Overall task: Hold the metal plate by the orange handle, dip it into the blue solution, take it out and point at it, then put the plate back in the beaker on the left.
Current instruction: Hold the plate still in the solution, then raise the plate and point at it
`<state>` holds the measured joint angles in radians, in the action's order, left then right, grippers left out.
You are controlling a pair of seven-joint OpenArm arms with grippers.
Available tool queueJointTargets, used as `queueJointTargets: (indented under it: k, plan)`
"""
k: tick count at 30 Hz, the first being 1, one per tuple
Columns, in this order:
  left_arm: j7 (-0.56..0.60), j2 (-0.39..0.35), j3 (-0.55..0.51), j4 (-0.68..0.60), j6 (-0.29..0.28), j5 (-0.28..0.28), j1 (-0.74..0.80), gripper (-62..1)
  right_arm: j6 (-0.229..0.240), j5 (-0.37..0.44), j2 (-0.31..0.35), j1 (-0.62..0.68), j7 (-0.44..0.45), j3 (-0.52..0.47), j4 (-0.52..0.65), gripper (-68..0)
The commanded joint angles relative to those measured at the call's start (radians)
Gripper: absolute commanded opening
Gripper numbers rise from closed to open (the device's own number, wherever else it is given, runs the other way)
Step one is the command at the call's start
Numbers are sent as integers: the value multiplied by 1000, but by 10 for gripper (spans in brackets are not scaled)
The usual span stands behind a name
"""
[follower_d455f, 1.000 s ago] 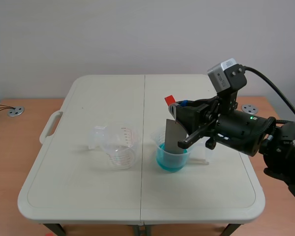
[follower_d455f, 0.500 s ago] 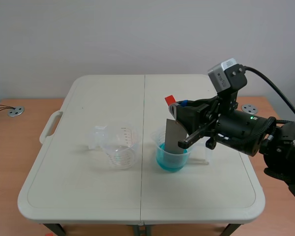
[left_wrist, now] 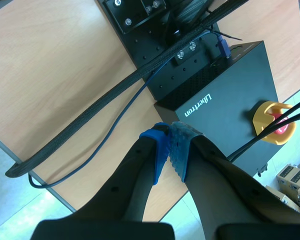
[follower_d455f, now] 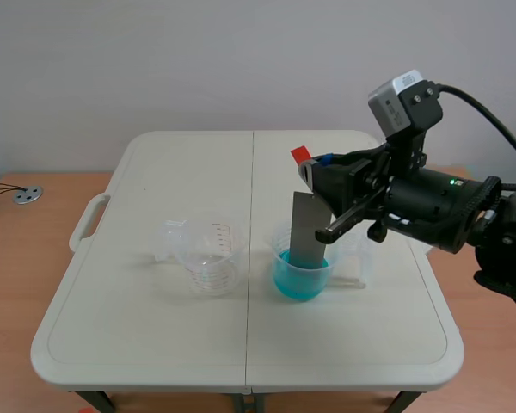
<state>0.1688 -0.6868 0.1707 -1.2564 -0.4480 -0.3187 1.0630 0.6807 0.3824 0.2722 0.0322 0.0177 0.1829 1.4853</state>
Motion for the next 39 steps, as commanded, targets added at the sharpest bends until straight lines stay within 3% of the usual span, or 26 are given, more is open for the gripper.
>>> queueJointTargets:
  k: [1,14,18,30,36,39]
  plan:
    - [10,8,5,-6,-10,-6,0,-592,2,14,7,-4,-2,-12,40,-662]
    - [15,8,5,-7,-10,-6,-3,-592,2,61,7,21,-96,-61,222,-662]
    - [14,7,-40,-7,-10,-6,-3,-593,1,83,7,21,-141,-67,283,-662]
    - [14,2,-402,-51,-11,-6,-2,-593,-8,140,7,21,-219,-74,407,-662]
    - [20,2,-595,-139,-11,-14,-2,-593,-11,154,7,21,-242,-74,457,-662]
    - [27,2,-675,-208,-13,-27,-3,-593,-37,161,7,21,-257,-74,475,-662]
